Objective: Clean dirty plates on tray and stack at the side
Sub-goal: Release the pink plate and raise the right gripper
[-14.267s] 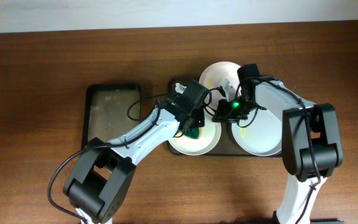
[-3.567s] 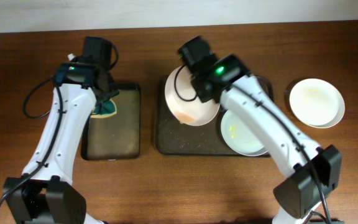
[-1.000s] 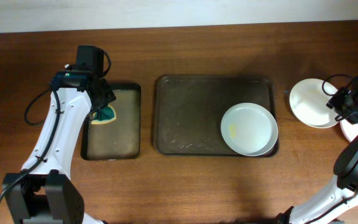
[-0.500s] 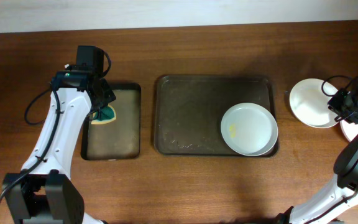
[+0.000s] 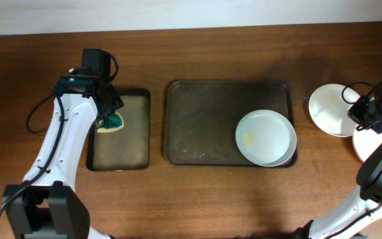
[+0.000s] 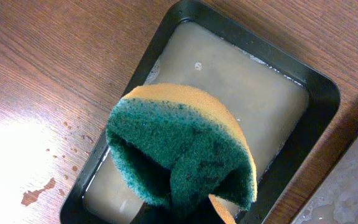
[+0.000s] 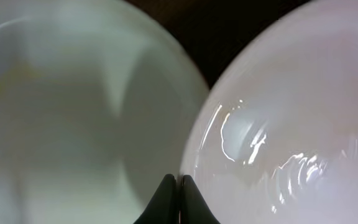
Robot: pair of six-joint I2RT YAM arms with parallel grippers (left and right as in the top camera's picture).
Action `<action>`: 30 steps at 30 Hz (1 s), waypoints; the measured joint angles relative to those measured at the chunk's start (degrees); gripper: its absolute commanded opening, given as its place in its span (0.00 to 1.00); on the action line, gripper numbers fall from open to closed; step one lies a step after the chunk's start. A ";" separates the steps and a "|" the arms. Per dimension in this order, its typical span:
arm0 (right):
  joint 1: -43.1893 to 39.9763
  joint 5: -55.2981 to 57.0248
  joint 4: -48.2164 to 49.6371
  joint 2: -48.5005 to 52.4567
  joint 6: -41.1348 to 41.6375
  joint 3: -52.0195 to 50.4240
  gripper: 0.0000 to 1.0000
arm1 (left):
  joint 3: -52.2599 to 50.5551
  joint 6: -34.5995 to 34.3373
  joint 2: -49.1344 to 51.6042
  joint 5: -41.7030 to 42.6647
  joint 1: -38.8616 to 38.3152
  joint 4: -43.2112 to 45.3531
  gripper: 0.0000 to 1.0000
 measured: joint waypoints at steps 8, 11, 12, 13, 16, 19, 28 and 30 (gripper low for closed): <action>3.72 -1.81 -2.54 -1.60 -0.35 2.03 0.04 | 0.00 0.02 0.00 0.00 0.00 0.00 0.00; 8.44 -0.87 -1.81 -3.30 -2.38 3.21 0.04 | 0.00 0.04 0.00 0.00 0.00 0.00 0.00; 10.29 0.66 -1.68 -3.65 -3.02 3.48 0.04 | 0.00 0.04 0.00 0.02 0.00 0.00 0.00; 12.66 2.54 -1.31 -3.93 -3.72 3.58 0.04 | 0.00 0.09 0.00 0.02 0.00 0.00 0.00; 17.40 5.75 -0.26 -4.07 -5.46 3.63 0.04 | 0.00 0.20 0.00 0.02 0.00 0.00 0.00; 22.69 8.87 0.63 -4.07 -7.34 3.63 0.04 | 0.00 0.20 0.00 0.02 0.00 0.00 0.00; 22.73 11.28 0.63 -1.03 -8.11 3.63 0.25 | 0.00 0.20 0.00 0.02 0.00 0.00 0.00; 22.73 11.39 0.63 -0.31 -8.39 3.63 0.51 | 0.00 0.20 0.00 0.02 0.00 0.00 0.00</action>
